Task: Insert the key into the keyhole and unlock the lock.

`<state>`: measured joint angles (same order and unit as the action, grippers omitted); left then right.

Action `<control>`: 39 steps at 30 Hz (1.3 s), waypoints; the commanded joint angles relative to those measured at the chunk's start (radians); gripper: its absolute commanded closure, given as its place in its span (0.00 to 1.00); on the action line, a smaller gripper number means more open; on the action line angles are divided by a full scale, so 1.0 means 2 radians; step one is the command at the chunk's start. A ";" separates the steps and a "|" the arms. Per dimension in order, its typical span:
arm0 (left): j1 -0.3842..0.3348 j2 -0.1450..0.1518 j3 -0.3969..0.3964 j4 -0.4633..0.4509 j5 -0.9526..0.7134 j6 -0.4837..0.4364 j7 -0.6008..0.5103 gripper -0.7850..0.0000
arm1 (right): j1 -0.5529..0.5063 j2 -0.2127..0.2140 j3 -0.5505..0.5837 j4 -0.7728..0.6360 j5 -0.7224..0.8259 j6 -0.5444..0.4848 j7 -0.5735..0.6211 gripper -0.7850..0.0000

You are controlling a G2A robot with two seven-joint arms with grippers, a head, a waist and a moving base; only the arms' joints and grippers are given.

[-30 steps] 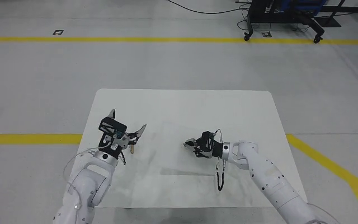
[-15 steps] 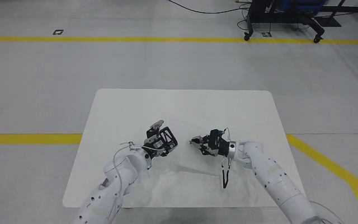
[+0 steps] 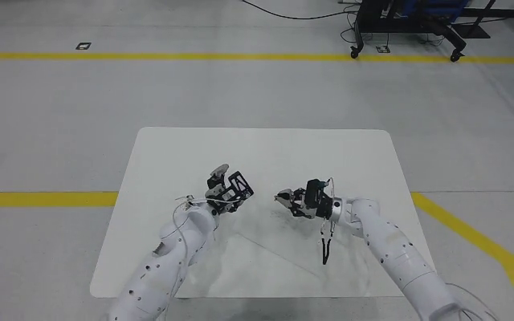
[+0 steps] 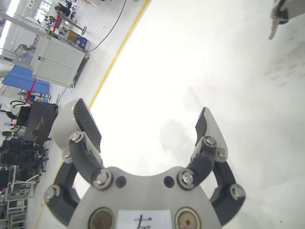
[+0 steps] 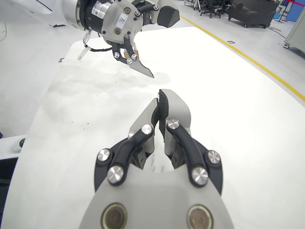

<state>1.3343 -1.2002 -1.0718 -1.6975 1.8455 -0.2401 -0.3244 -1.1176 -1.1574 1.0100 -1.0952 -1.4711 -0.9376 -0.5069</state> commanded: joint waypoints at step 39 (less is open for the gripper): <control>-0.036 0.025 -0.166 0.106 -0.991 -0.226 -0.283 0.00 | 0.088 -0.006 -0.251 -0.024 0.591 -0.037 0.059 1.00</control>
<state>1.2671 -1.1535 -1.4049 -1.4926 -0.1425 -0.6917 -0.8545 -0.9468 -1.1685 0.5214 -1.1456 -0.3353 -1.0123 -0.4112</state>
